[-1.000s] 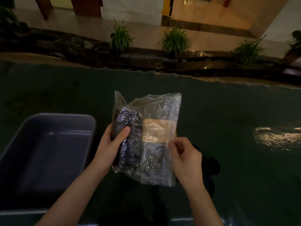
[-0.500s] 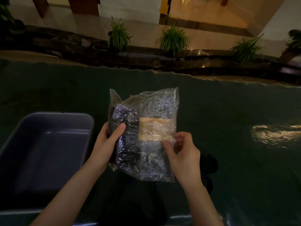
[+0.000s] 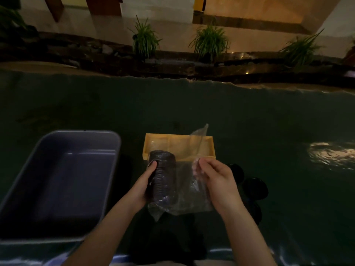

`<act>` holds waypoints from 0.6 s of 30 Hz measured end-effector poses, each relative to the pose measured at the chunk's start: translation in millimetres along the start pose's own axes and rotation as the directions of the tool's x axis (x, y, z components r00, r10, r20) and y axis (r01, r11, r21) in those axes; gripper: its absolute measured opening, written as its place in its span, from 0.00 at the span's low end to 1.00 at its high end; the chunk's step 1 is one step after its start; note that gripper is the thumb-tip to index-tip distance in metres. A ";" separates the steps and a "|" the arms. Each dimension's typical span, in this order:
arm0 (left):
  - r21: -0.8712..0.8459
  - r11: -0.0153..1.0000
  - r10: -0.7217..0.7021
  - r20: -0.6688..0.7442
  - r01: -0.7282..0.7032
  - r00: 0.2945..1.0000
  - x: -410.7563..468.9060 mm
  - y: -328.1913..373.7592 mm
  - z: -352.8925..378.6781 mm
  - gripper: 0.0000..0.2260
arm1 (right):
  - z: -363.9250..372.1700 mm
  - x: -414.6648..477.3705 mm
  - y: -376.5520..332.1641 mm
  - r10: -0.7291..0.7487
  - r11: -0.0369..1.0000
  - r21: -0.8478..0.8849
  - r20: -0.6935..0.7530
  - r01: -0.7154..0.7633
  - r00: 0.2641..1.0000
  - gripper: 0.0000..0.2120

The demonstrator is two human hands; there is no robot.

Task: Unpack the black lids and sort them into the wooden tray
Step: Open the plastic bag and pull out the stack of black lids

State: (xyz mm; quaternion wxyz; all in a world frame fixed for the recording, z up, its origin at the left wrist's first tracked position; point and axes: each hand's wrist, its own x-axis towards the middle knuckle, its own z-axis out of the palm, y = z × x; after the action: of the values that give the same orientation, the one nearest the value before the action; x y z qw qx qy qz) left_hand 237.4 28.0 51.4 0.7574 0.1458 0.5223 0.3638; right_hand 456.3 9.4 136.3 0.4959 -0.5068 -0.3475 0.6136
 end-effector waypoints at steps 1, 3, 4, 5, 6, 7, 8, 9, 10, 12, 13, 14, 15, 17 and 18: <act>0.020 1.000 -0.004 -0.029 0.004 1.000 2.5 -6.1 -0.9 0.23 | 2.5 1.8 2.4 0.013 1.000 -0.009 0.017 -0.013 1.000 0.11; 0.104 0.994 0.024 -0.119 -0.011 0.993 9.1 -16.7 -2.9 0.23 | 5.1 6.5 10.2 0.046 0.999 -0.029 0.049 -0.045 0.998 0.10; 0.157 0.987 0.046 -0.148 -0.022 0.988 10.0 -20.6 -2.2 0.22 | 6.1 8.5 14.2 0.067 0.997 -0.046 0.055 -0.065 0.996 0.10; 0.208 0.978 0.062 -0.159 -0.028 0.985 9.5 -24.2 -0.6 0.22 | 6.4 10.0 18.8 0.090 0.994 -0.060 0.052 -0.087 0.995 0.09; 0.274 0.961 0.084 -0.162 -0.037 0.983 7.2 -27.1 2.0 0.23 | 6.4 11.3 23.8 0.109 0.992 -0.070 0.045 -0.106 0.993 0.08; 0.381 0.922 0.135 -0.162 -0.064 0.978 4.3 -28.6 4.5 0.25 | 5.9 12.1 28.5 0.119 0.990 -0.087 0.037 -0.115 0.992 0.07; 0.513 0.852 0.215 -0.161 -0.104 0.963 1.6 -30.1 7.0 0.25 | 5.5 12.3 32.1 0.123 0.986 -0.120 0.031 -0.118 0.992 0.06; 0.622 0.768 0.310 -0.150 -0.154 0.939 -1.7 -31.1 8.9 0.25 | 5.2 11.9 35.7 0.124 0.978 -0.173 0.028 -0.118 0.992 0.06; 0.673 0.708 0.397 -0.128 -0.215 0.909 -7.0 -31.0 12.6 0.24 | 4.8 11.1 39.3 0.124 0.967 -0.228 0.030 -0.114 0.992 0.05; 0.643 0.681 0.479 -0.030 -0.350 0.877 -18.0 -29.2 19.7 0.19 | 4.4 7.8 46.1 0.113 0.953 -0.287 0.043 -0.096 0.993 0.06; 0.606 0.690 0.472 0.038 -0.395 0.881 -22.8 -28.1 23.6 0.17 | 4.7 5.6 49.6 0.107 0.951 -0.296 0.052 -0.087 0.993 0.06; 0.574 0.702 0.455 0.093 -0.421 0.886 -26.8 -28.2 27.2 0.15 | 5.1 3.2 53.0 0.108 0.950 -0.299 0.061 -0.085 0.992 0.06; 0.552 0.709 0.450 0.124 -0.439 0.884 -29.2 -28.4 29.4 0.14 | 5.7 1.0 56.4 0.110 0.952 -0.294 0.066 -0.086 0.992 0.06; 0.506 0.733 0.460 0.122 -0.454 0.879 -32.8 -27.8 32.2 0.11 | 6.5 -2.7 61.1 0.121 0.957 -0.272 0.063 -0.100 0.991 0.06; 0.488 0.747 0.459 0.114 -0.453 0.881 -33.7 -28.0 32.6 0.10 | 6.2 -3.6 63.2 0.126 0.958 -0.266 0.059 -0.106 0.990 0.06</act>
State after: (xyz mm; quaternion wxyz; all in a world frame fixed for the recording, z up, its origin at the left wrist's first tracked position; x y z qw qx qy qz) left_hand 271.4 -9.9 71.1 0.5778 0.4576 0.5518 0.3903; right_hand 434.1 -10.4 80.1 0.3742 -0.5639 -0.4138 0.6089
